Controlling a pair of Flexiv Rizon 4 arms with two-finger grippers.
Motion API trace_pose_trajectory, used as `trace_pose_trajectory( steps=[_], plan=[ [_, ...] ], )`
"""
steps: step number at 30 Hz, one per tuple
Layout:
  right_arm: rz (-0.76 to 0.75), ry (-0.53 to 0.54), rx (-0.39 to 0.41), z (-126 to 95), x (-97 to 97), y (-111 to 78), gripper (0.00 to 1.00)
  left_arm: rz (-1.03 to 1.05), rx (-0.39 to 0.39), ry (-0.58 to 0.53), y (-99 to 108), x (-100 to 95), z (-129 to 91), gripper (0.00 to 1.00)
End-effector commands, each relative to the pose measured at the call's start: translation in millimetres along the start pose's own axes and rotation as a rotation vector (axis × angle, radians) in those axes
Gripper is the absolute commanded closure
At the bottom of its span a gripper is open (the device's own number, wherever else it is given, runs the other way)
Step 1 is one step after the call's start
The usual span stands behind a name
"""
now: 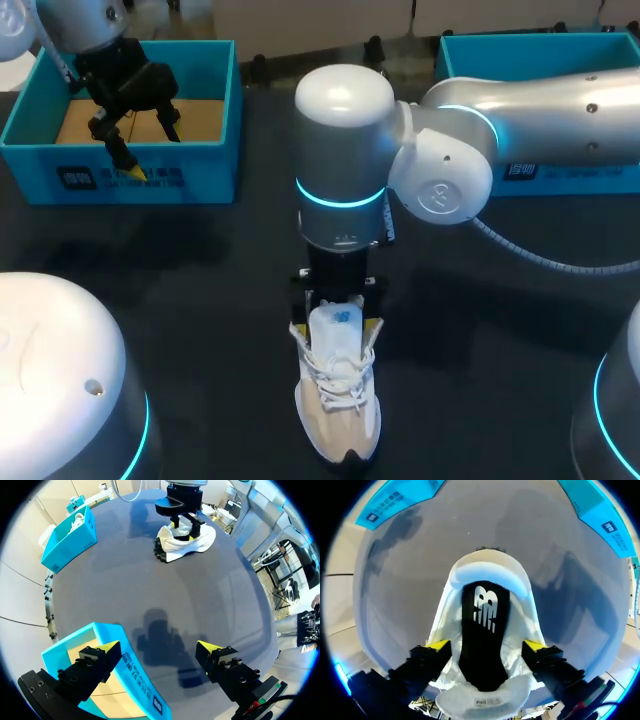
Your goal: Take the shoe out of the shoebox, open the shoe tongue, remove and reinsert the insole, then place the shoe into the shoebox
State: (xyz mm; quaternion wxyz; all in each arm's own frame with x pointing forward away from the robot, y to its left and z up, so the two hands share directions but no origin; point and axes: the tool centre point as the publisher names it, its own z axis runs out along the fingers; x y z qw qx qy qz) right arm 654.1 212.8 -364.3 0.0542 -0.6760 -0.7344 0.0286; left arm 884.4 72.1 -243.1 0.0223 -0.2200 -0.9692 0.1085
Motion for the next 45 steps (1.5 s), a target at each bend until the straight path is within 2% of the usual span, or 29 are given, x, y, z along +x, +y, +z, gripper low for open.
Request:
trace_pose_trajectory(
  steps=[1, 20, 29, 35, 36, 37, 38, 42, 43, 45],
  plan=[
    [0.006, -0.006, -0.007, -1, 2.9, -3.2, 0.00, 0.000, -0.002, 0.000, 0, 0.6, -1, 0.00],
    [0.045, -0.031, -0.026, -19, 9.0, -35.9, 0.00, 0.000, -0.002, 0.000, 0, 0.6, -1, 0.00],
    [0.083, -0.025, -0.036, -47, 23.2, -69.0, 0.00, 0.000, -0.002, 0.000, 0, 0.6, -1, 0.00],
    [0.080, -0.039, -0.036, -62, 28.5, -71.7, 0.00, 0.000, -0.002, 0.000, 0, 0.6, -1, 0.00],
    [0.078, -0.042, -0.036, -63, 28.3, -71.0, 0.03, 0.000, -0.002, 0.000, 0, 0.6, -1, 0.00],
    [0.076, -0.043, -0.037, -63, 27.3, -69.8, 0.31, 0.000, -0.002, 0.000, 0, 0.6, -1, 0.00],
    [0.074, -0.045, -0.034, -61, 25.3, -67.7, 0.51, 0.000, -0.002, 0.000, 0, 0.6, -1, 0.00],
    [0.067, -0.038, -0.023, -53, 19.0, -60.4, 0.79, 0.000, -0.002, 0.000, 0, 0.6, -1, 0.00],
    [0.061, -0.037, -0.021, -51, 18.8, -58.9, 0.83, 0.000, -0.002, 0.000, 0, 0.6, -1, 0.00],
    [0.052, -0.037, -0.019, -48, 18.8, -55.7, 0.82, 0.000, -0.002, 0.000, 0, 0.6, -1, 0.00]
  ],
)
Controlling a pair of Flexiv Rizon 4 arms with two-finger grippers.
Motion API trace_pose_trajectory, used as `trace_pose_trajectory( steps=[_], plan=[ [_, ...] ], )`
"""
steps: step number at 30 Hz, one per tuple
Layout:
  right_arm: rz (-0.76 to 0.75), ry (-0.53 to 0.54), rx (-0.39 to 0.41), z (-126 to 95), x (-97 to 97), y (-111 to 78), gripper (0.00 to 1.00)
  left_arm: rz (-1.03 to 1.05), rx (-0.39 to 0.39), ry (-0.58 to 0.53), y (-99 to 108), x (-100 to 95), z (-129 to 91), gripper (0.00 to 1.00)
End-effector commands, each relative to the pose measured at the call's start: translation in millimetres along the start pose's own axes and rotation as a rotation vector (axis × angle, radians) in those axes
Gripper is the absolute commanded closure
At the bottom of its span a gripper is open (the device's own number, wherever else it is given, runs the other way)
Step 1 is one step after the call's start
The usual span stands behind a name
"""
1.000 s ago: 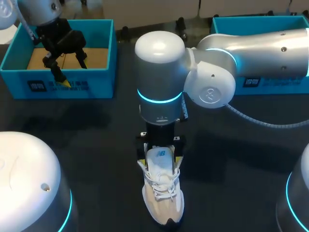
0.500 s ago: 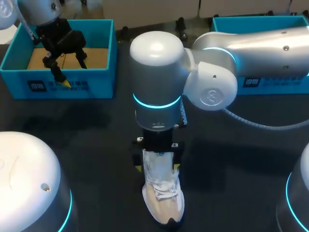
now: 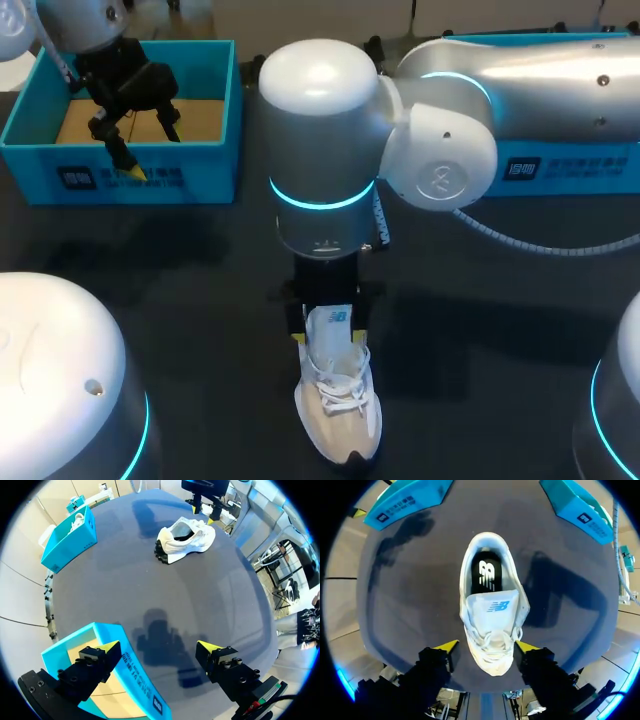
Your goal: Take the shoe out of the shoebox, open the shoe tongue, remove and reinsert the insole, then place the shoe into the shoebox
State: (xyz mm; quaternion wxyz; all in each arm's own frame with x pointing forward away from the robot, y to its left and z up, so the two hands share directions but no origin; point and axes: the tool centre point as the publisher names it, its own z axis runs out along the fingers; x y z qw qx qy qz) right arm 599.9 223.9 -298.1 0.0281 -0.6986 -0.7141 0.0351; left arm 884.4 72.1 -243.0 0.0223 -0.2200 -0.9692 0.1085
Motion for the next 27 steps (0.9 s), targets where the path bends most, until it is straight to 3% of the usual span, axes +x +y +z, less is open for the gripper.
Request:
trace_pose_trajectory(
  steps=[1, 17, 27],
  plan=[
    [-0.019, 0.003, 0.006, 12, 1.9, 5.6, 0.82, 0.000, -0.002, 0.000, 0, 0.6, -1, 0.00],
    [-0.048, -0.002, 0.043, 43, -11.2, 39.4, 0.82, 0.000, -0.002, 0.000, 0, 0.6, -1, 0.00],
    [-0.040, -0.061, 0.007, 10, -7.5, 23.3, 0.79, 0.000, -0.002, 0.000, 0, 0.6, -1, 0.00]
  ],
)
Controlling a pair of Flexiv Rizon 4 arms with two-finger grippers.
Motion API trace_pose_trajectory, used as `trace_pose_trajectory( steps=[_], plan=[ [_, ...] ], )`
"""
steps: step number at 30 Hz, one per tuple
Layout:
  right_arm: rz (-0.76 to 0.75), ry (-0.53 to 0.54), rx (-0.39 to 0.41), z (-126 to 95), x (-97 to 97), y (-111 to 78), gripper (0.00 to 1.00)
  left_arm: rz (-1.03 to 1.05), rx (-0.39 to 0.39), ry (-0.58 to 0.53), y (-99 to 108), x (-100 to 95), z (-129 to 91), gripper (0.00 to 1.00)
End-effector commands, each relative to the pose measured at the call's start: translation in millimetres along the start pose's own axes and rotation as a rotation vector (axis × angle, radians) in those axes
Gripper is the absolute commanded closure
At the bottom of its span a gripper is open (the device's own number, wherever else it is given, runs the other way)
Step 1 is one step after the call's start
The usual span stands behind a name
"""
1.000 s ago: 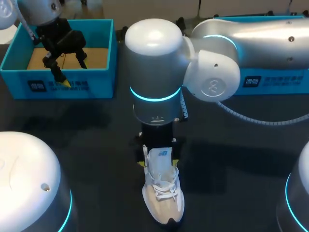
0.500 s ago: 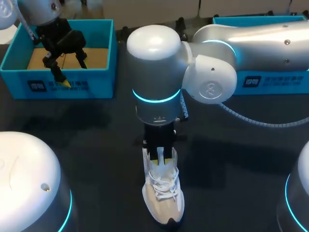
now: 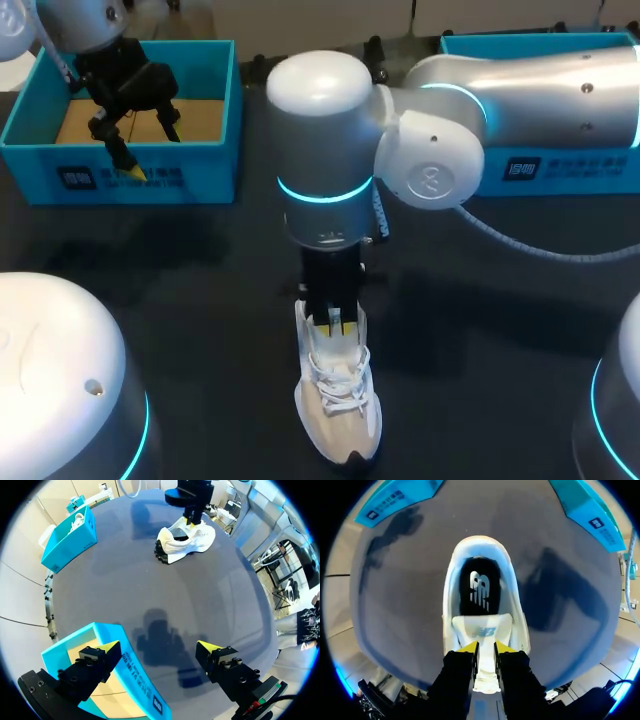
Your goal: Take the shoe out of the shoebox, open the shoe tongue, remove and reinsert the insole, then place the shoe into the shoebox
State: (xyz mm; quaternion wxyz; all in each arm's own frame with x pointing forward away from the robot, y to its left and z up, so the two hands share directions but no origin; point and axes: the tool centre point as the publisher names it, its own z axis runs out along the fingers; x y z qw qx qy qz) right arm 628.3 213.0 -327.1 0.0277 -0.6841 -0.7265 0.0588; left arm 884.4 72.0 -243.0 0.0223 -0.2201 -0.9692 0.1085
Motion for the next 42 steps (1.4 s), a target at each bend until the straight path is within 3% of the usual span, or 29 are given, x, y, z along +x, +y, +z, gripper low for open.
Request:
trace_pose_trajectory(
  steps=[1, 17, 25, 30, 35, 36, 37, 38, 39, 42],
  plan=[
    [-0.003, -0.029, -0.026, -17, 3.6, -7.8, 0.78, 0.000, -0.002, 0.000, 0, 0.7, -1, 0.00],
    [-0.020, 0.008, 0.010, 19, -8.0, 17.7, 0.77, 0.000, -0.002, 0.000, 0, 0.7, -1, 0.00],
    [-0.038, -0.025, 0.001, -14, -6.2, 11.7, 0.76, 0.000, -0.002, 0.000, 0, 0.7, -1, 0.00],
    [-0.154, 0.000, -0.004, -33, -8.0, 14.7, 0.62, 0.000, -0.002, 0.000, 0, 0.7, -1, 0.00],
    [-0.391, 0.029, -0.068, -41, -13.1, 20.7, 0.51, 0.000, -0.002, 0.000, 0, 0.7, -1, 0.00],
    [-0.420, 0.027, -0.077, -42, -13.5, 21.2, 0.45, 0.000, -0.002, 0.000, 0, 0.7, -1, 0.00],
    [-0.486, 0.033, -0.099, -43, -14.6, 22.9, 0.18, 0.000, -0.002, 0.000, 0, 0.7, -1, 0.00],
    [-0.543, 0.036, -0.111, -44, -15.8, 24.1, 0.05, 0.000, -0.002, 0.000, 0, 0.7, -1, 0.00],
    [-0.572, 0.025, -0.110, -45, -16.7, 25.1, 0.00, 0.000, -0.002, 0.000, 0, 0.7, -1, 0.00],
    [-0.686, 0.025, -0.139, -46, -19.5, 29.5, 0.00, 0.000, -0.002, 0.000, 0, 0.7, -1, 0.00]
  ],
)
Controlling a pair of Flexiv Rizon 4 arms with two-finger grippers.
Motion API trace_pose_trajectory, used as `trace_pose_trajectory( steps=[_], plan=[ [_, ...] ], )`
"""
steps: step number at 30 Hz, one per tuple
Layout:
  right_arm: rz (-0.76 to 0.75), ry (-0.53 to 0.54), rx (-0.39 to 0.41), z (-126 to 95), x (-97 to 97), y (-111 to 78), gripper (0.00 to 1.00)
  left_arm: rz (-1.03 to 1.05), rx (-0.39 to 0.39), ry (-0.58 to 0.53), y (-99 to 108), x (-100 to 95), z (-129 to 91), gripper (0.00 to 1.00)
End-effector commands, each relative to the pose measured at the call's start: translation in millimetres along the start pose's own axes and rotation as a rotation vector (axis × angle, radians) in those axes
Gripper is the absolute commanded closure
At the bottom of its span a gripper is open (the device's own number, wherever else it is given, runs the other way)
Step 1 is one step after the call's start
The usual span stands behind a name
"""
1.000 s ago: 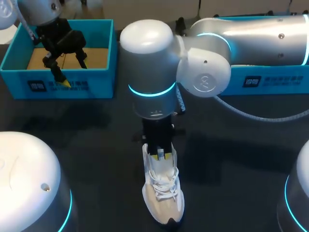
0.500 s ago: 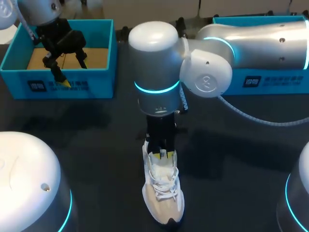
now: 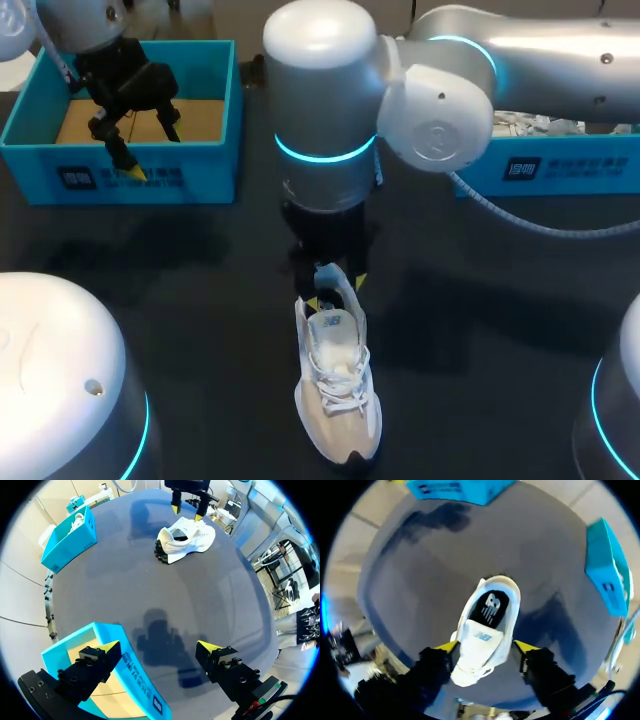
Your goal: Take the shoe out of the shoebox, open the shoe tongue, remove and reinsert the insole, then place the shoe into the shoebox
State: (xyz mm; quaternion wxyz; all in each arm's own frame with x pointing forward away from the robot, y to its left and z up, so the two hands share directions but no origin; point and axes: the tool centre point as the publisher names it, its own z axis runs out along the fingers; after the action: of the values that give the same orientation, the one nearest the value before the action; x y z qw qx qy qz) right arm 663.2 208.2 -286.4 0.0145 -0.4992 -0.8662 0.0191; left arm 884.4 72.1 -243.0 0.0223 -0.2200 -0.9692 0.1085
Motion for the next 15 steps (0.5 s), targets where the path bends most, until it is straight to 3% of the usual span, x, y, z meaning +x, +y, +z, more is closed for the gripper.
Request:
trace_pose_trajectory(
  steps=[1, 7, 13, 15],
  plan=[
    [-0.253, 0.011, -0.066, -3, -11.8, -3.1, 0.00, 0.000, -0.002, 0.000, 0, 0.6, -1, 0.00],
    [-0.502, -0.001, -0.072, -9, -20.7, 8.2, 0.00, 0.000, -0.002, 0.000, 0, 0.6, -1, 0.00],
    [-0.980, 0.045, -0.051, -8, -22.4, 23.9, 0.00, 0.000, -0.002, 0.000, 0, 0.6, -1, 0.00],
    [-0.980, 0.045, -0.051, -8, -22.4, 23.9, 0.00, 0.000, -0.002, 0.000, 0, 0.6, -1, 0.00]
  ],
)
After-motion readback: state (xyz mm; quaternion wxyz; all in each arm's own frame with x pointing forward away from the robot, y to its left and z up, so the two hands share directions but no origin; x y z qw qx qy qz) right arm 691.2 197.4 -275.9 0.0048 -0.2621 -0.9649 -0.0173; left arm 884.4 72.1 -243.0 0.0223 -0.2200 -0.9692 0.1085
